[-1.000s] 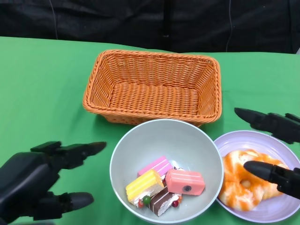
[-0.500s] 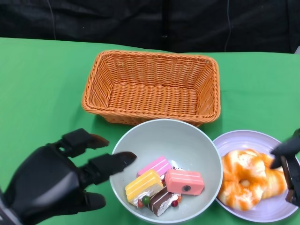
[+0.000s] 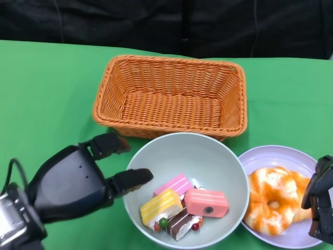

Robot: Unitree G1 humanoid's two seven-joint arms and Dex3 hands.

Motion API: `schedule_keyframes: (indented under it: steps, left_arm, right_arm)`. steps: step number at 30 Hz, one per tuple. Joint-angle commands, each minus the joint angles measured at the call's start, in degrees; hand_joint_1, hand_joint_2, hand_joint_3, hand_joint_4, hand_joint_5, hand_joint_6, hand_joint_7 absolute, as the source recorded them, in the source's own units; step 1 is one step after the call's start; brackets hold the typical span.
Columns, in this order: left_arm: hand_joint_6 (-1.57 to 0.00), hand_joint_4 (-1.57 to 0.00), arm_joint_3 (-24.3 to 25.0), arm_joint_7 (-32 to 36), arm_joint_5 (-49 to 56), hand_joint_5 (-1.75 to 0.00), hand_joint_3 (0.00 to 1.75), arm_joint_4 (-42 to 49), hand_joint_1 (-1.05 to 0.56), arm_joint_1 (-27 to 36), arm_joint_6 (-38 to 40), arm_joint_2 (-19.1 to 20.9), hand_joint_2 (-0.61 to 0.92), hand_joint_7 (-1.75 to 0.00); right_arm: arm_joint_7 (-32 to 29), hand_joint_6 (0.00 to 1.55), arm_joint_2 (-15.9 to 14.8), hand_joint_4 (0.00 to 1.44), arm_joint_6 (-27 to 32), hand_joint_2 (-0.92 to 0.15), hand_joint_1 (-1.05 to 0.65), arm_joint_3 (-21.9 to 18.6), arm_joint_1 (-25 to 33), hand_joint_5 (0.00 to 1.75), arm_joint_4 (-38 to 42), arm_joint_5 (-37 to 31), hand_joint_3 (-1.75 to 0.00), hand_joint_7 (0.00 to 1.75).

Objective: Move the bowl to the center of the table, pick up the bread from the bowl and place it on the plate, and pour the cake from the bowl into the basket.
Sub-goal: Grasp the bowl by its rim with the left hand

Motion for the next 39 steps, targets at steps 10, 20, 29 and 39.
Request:
schedule_keyframes:
  steps: [10, 20, 29, 39]
  left_arm:
    - [-0.67, -0.26, -15.14, 16.22, 9.84, -0.86, 0.00, 14.95, -0.58, -15.74, 3.42, 2.59, 0.88, -0.02]
    - [-0.70, -0.27, -26.72, 28.89, 14.42, -0.91, 0.00, 25.22, -0.49, -23.49, 5.78, 2.65, 0.83, -0.04]
    - [-0.77, -0.28, -35.66, 38.51, 16.12, -1.03, 0.00, 31.46, -0.43, -27.08, 6.93, 0.51, 0.78, -0.08]
    - [-0.81, -0.33, -43.24, 46.91, 18.13, -1.06, 0.01, 40.49, -0.42, -31.57, 9.50, -2.72, 0.81, -0.12]
  right_arm:
    - [-0.04, 0.70, -0.11, 0.92, -3.17, -0.47, 0.06, 0.06, 0.49, 1.75, 1.63, 0.71, -1.43, 1.62]
    - [0.26, 0.70, -0.40, 0.91, -3.05, -0.45, 0.05, 0.39, 1.03, 1.75, 1.40, 0.90, -1.47, 1.64]
    - [0.45, 0.69, -0.38, 0.89, -2.92, -0.46, 0.06, 0.53, 1.42, 1.75, 1.35, 1.06, -1.43, 1.64]
    - [0.68, 0.68, -0.80, 0.87, -3.24, -0.49, 0.05, 0.38, 1.52, 1.75, 1.56, 0.57, -1.37, 1.63]
